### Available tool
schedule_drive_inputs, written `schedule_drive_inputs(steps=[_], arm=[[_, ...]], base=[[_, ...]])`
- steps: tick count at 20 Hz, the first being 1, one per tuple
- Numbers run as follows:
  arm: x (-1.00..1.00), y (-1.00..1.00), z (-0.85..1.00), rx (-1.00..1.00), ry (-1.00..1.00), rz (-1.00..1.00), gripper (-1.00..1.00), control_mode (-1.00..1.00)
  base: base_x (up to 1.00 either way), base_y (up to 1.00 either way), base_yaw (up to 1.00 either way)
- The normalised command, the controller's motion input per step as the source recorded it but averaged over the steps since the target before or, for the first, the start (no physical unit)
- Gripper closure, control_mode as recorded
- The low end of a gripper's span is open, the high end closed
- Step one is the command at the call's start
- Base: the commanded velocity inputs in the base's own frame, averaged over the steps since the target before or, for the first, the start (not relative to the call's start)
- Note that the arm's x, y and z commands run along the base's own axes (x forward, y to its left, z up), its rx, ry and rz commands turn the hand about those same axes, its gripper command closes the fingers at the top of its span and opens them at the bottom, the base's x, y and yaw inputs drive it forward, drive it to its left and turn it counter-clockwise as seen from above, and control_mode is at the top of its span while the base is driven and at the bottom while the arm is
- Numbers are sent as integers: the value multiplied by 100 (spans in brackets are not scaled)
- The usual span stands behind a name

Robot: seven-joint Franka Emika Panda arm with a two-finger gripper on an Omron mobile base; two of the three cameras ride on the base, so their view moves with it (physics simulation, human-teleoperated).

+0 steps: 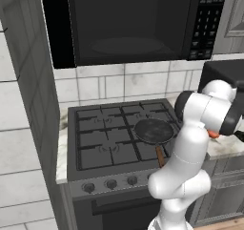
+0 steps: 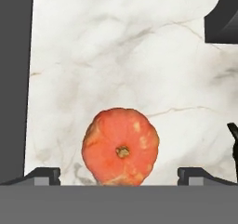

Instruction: Put the squash and eggplant in the pan. Then turn on the front right burner and set the heat to medium.

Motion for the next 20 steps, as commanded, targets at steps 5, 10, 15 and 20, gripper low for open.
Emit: schedule_drive_inputs(steps=[5,10,15,20], arm=[[0,5,-23,0,0,0,-100,-100],[0,12,-32,2,0,0,-100,-100],[0,4,-44,1,-2,0,-100,-100],[-1,0,-39,0,-5,0,-100,-100]], base=[[0,0,0],[0,0,0],[0,0,0],[0,0,0]])
